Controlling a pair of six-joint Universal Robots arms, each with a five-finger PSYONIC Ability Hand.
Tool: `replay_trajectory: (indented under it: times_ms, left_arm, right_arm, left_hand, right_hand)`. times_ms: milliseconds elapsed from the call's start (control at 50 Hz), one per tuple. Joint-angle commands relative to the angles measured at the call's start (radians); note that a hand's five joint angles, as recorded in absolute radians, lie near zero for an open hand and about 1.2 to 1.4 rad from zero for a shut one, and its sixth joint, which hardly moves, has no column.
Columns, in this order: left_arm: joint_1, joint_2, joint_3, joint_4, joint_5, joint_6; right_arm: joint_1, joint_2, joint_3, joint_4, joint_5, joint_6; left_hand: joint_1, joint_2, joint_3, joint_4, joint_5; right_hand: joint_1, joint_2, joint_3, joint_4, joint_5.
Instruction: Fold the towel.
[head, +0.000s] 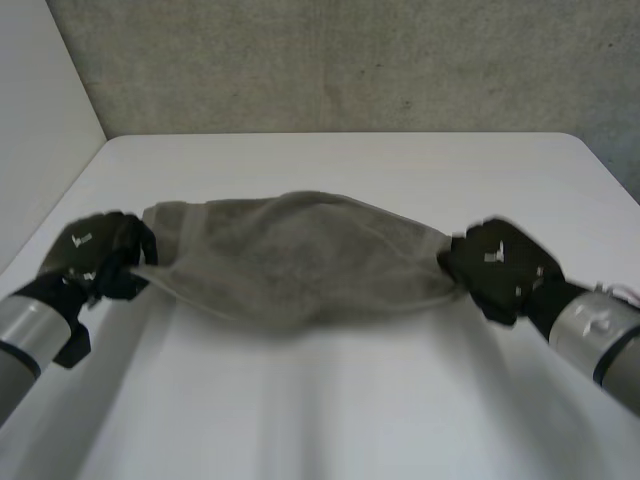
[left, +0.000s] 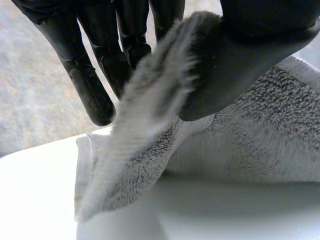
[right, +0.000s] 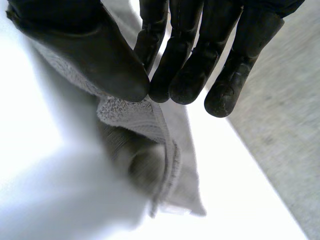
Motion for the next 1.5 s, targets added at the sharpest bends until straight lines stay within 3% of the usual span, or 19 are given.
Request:
replay_trajectory:
  times_ms: [20, 40, 80, 200, 560, 740, 900, 1460, 1500]
  left_arm:
    - [0.024, -0.05, -0.016, 0.042, 0.046, 0.074]
    - [0.024, -0.05, -0.016, 0.042, 0.046, 0.074]
    - [0.027, -0.06, -0.005, 0.045, 0.041, 0.07]
    - [0.03, -0.073, -0.012, 0.051, 0.003, 0.068]
    - [0.052, -0.073, -0.007, 0.054, -0.017, 0.07]
    - [0.063, -0.076, -0.002, 0.054, -0.02, 0.074]
    - [0.072, -0.088, 0.013, 0.048, -0.026, 0.073]
    - [0.087, -0.086, 0.01, 0.043, -0.025, 0.073]
    - [0.087, -0.085, 0.01, 0.043, -0.025, 0.073]
  right_arm:
    - [-0.015, 0.042, 0.06, -0.011, 0.01, -0.029]
    - [-0.015, 0.042, 0.06, -0.011, 0.01, -0.028]
    - [-0.015, 0.067, 0.066, -0.032, 0.005, 0.046]
    - [-0.019, 0.1, 0.098, -0.164, 0.01, 0.179]
    - [-0.067, 0.156, 0.092, -0.306, 0.028, 0.194]
    - [-0.151, 0.183, 0.074, -0.249, -0.016, 0.075]
    - [-0.148, 0.205, 0.072, -0.201, -0.043, 0.012]
    - [-0.064, 0.283, 0.072, -0.289, -0.036, 0.136]
    - [-0.062, 0.292, 0.071, -0.296, -0.033, 0.137]
  left_hand:
    - [0.09, 0.037, 0.044, 0.032, 0.078]
    - [0.09, 0.037, 0.044, 0.032, 0.078]
    - [0.09, 0.037, 0.044, 0.032, 0.078]
    - [0.09, 0.037, 0.044, 0.032, 0.078]
    - [0.09, 0.037, 0.044, 0.032, 0.078]
    - [0.09, 0.037, 0.044, 0.032, 0.078]
    - [0.09, 0.037, 0.044, 0.032, 0.078]
    - [0.09, 0.037, 0.044, 0.032, 0.078]
    - [0.09, 0.037, 0.044, 0.032, 0.078]
  right_hand:
    - [0.056, 0.048, 0.043, 0.048, 0.05]
    - [0.056, 0.048, 0.043, 0.048, 0.05]
    - [-0.25, -0.258, -0.263, -0.258, -0.256]
    - [-0.589, -0.597, -0.602, -0.597, -0.594]
    - [-0.877, -0.885, -0.89, -0.885, -0.882]
    - [-0.865, -0.873, -0.878, -0.873, -0.871]
    - [-0.854, -0.862, -0.866, -0.861, -0.859]
    - [-0.636, -0.644, -0.649, -0.644, -0.642]
    - [-0.526, -0.534, -0.538, -0.533, -0.531]
